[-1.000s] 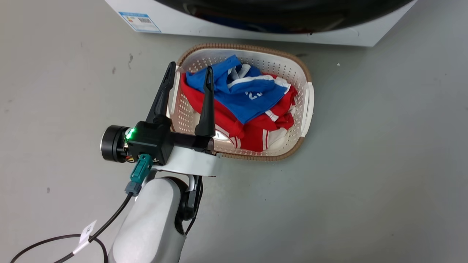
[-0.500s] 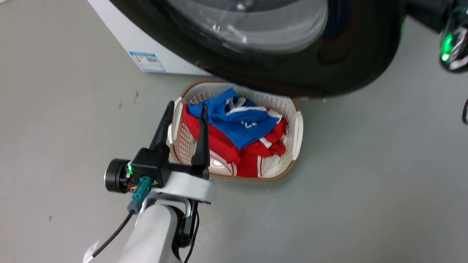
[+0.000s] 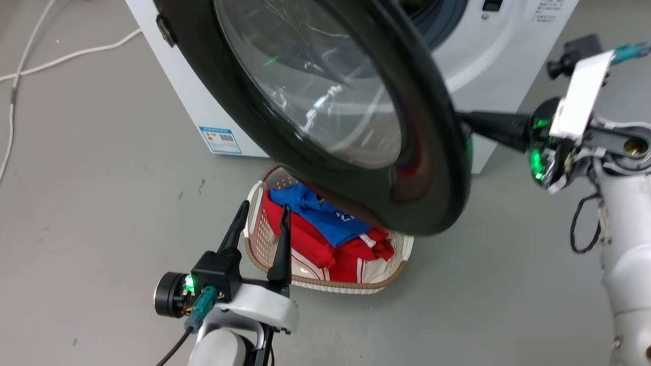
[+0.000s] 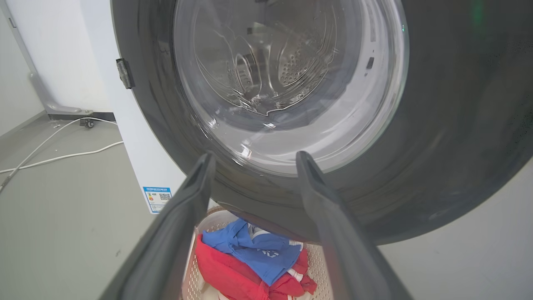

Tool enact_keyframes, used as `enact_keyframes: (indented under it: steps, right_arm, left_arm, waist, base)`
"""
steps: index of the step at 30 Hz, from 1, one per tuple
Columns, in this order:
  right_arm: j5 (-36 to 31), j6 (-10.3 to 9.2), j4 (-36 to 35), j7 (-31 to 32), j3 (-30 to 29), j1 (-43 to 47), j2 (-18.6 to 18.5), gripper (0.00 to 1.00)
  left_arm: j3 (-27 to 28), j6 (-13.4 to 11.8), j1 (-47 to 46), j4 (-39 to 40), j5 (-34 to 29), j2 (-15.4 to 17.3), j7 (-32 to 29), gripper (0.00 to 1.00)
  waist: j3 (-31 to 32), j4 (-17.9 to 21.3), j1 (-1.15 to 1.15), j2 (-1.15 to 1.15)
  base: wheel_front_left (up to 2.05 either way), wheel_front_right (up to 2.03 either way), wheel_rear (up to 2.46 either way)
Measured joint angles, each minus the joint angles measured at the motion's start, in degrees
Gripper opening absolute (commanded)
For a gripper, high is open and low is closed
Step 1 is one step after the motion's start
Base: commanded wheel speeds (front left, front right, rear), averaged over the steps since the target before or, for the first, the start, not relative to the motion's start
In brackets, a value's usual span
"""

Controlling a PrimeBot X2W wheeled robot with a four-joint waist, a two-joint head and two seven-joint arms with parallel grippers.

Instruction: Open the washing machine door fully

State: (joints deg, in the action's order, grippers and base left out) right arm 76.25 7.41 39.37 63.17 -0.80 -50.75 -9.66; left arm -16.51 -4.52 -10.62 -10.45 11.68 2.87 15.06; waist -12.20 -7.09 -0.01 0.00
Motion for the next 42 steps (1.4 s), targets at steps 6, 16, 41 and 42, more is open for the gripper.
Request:
enact_keyframes:
  steps: [6,16,41,42]
  right_arm:
    - [0.42,0.00,-4.16,1.72,0.79,5.48,2.83,0.00]
    - [1.00,0.00,-9.33,0.51,0.38,12.71,5.65,0.00]
    - [-8.26,0.00,-34.17,-40.97,-8.95,45.52,4.44,0.48]
    - [-8.68,0.00,-34.73,-41.76,-8.69,46.93,4.49,1.00]
  left_arm:
    - [0.04,0.93,1.89,-0.88,-0.41,0.00,0.01,1.00]
    - [0.12,1.44,3.69,-1.30,-0.23,0.00,0.01,1.00]
    - [7.68,2.34,8.20,-2.81,-0.42,0.29,0.01,1.00]
    - [7.97,2.37,8.54,-2.87,-0.44,0.30,0.01,1.00]
  waist:
    - [2.59,-0.64,0.00,0.00]
    - [5.34,-0.81,0.00,0.00]
    - [12.05,5.99,0.00,0.00]
    - [12.33,6.15,0.00,0.00]
  base:
    - [0.00,0.00,0.00]
    - [0.00,0.00,0.00]
    - [0.00,0.00,0.00]
    - [0.00,0.00,0.00]
